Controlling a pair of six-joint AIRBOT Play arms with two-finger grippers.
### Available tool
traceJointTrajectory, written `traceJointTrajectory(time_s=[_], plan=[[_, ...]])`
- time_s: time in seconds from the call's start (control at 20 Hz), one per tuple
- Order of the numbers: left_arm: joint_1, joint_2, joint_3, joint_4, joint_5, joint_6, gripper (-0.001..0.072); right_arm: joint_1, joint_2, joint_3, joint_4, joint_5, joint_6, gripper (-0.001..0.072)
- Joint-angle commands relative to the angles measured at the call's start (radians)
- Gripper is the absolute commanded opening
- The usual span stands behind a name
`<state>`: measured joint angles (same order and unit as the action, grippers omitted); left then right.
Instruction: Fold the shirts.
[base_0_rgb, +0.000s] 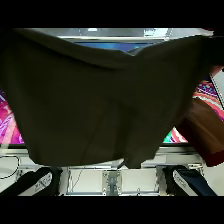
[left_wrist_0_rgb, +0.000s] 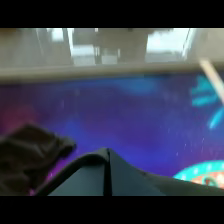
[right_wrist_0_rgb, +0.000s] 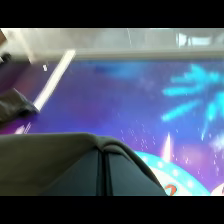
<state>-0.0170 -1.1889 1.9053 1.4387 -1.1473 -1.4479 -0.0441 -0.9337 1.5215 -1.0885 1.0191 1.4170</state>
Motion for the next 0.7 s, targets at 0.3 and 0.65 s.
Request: traceJointTrajectory(time_s=[0.3, 0.65], plan=[[-0.002, -0.73, 0.001, -0.037, 0.098, -0.146, 0.0595, 0.001, -0.707, 0.003, 0.309, -0.343, -0.056, 0.0353], [0.068, -0.463, 0.151, 0.068, 0.121, -0.072, 0.058, -0.132, -0.583, 0.102, 0.143, -0.081, -0.083, 0.0353]])
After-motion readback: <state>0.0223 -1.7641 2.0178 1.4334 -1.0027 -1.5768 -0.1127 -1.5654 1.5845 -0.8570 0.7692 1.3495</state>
